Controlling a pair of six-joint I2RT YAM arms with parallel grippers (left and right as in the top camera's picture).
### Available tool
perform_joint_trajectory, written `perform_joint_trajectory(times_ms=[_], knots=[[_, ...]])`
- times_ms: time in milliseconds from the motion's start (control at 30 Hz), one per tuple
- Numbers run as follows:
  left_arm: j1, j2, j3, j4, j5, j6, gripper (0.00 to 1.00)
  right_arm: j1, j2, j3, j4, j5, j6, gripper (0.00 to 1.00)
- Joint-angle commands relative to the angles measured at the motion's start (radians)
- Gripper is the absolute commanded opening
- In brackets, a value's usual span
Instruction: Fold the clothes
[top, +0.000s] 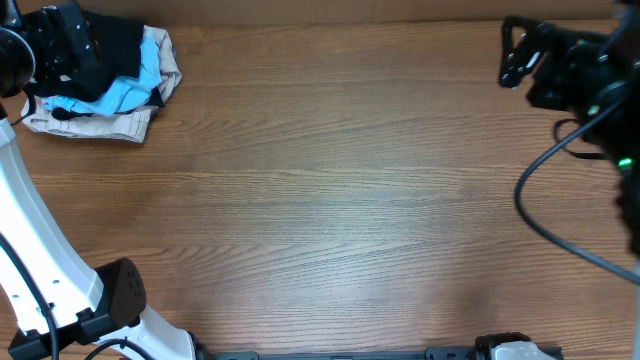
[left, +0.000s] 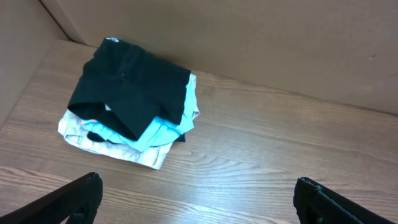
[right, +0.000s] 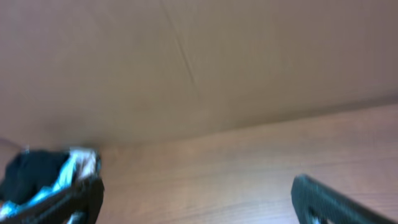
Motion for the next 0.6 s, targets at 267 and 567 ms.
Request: perform_joint_trajectory(times_ms=[267, 567], knots=[[-0.009, -0.016, 0.009, -0.003, 0.016, -0.009, 1.00, -0.034, -0.541, -0.901, 0.515, -0.002, 0.003, 1.00], [-0.009, -0.016, 0.009, -0.003, 0.016, -0.009, 1.00, -0.087, -0.876, -1.442, 0.832, -0.005, 0.003, 1.00]])
